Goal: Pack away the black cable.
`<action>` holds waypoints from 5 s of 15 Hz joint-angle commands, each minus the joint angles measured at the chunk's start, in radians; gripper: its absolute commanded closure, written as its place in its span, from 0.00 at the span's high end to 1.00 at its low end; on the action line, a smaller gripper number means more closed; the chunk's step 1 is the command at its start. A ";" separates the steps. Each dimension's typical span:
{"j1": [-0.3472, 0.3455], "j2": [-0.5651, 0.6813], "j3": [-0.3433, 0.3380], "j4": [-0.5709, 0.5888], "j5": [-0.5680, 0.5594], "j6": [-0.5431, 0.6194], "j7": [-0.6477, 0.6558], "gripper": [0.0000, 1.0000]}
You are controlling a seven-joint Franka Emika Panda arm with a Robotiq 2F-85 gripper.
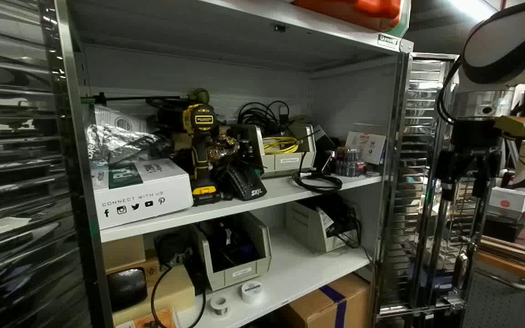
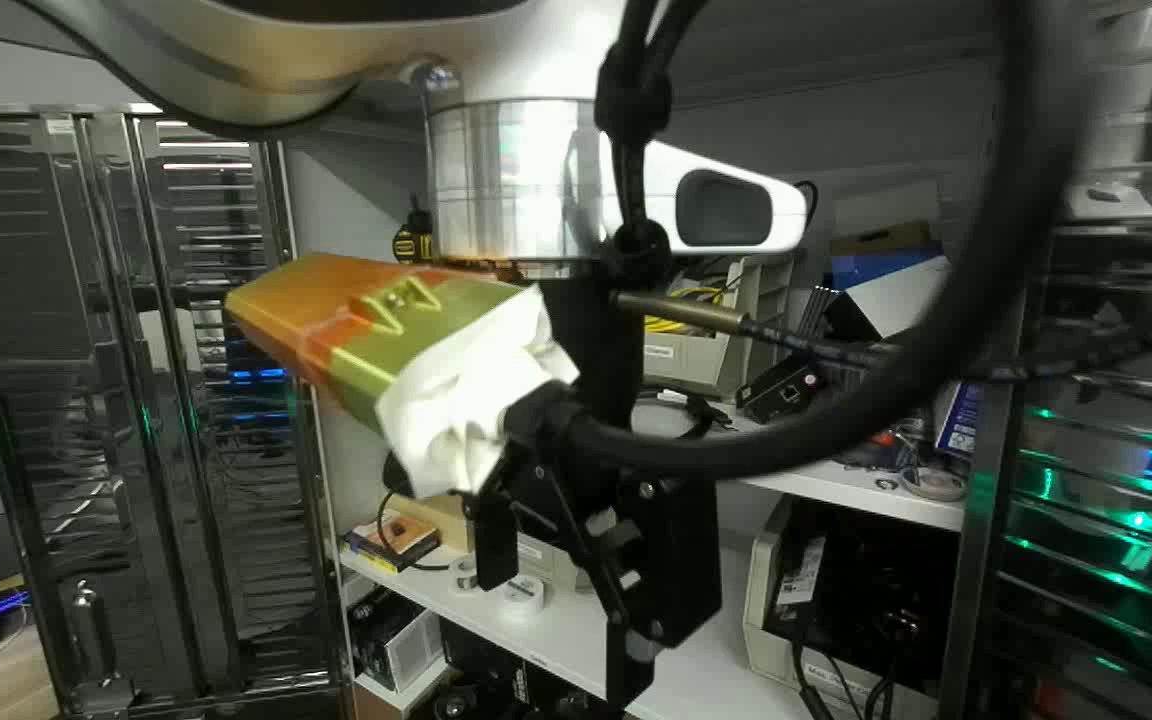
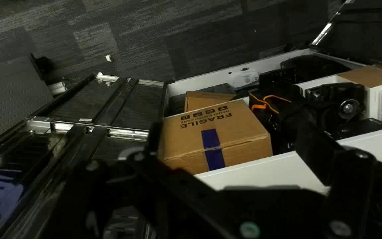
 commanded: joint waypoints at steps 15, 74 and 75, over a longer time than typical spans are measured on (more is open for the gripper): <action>0.023 0.149 0.037 0.120 -0.002 0.012 0.006 1.00; 0.143 0.472 0.189 0.504 0.185 0.856 0.213 0.06; 0.140 0.516 0.186 0.556 0.176 0.887 0.226 0.06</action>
